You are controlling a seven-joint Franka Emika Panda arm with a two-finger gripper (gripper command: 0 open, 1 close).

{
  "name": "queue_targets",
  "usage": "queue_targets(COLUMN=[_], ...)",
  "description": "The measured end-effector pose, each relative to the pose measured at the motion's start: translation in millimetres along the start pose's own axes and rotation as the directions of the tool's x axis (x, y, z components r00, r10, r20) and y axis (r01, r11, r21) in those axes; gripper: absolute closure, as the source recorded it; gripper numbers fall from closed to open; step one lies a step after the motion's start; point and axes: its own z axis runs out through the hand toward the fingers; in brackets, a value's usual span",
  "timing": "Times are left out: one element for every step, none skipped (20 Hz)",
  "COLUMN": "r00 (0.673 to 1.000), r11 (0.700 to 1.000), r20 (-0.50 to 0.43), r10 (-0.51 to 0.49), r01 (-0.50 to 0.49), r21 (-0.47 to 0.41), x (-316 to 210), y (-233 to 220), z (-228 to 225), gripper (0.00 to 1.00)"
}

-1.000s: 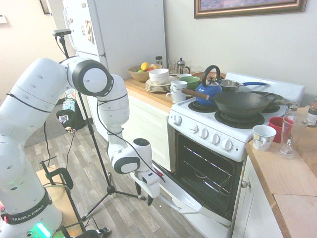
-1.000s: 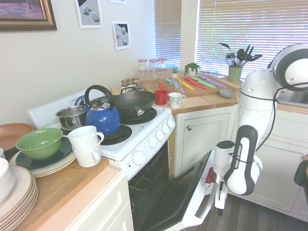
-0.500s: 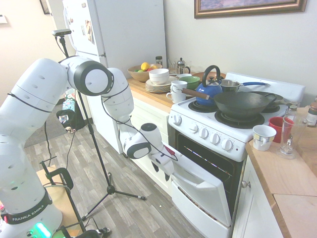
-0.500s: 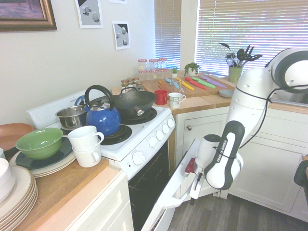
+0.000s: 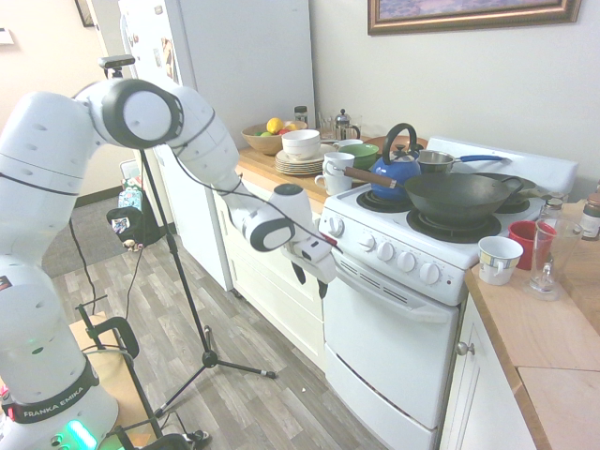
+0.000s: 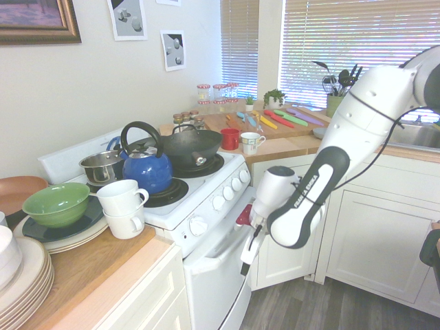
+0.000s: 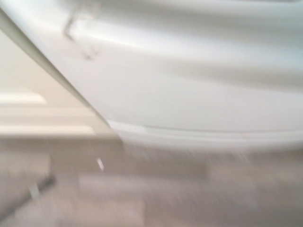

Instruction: Close the oven

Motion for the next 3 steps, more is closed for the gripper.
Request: queue_targets(r00=[1.0, 0.999, 0.998], r11=[0.999, 0.996, 0.994], r20=[0.019, 0.038, 0.049], r10=[0.001, -0.012, -0.029], r01=[0.0, 0.015, 0.034], r21=[-0.044, -0.083, -0.108], x=[8.0, 16.5, 24.6], y=[13.0, 26.2, 37.7], z=[-20.1, -42.0, -66.1], gripper=[0.0, 0.0, 0.0])
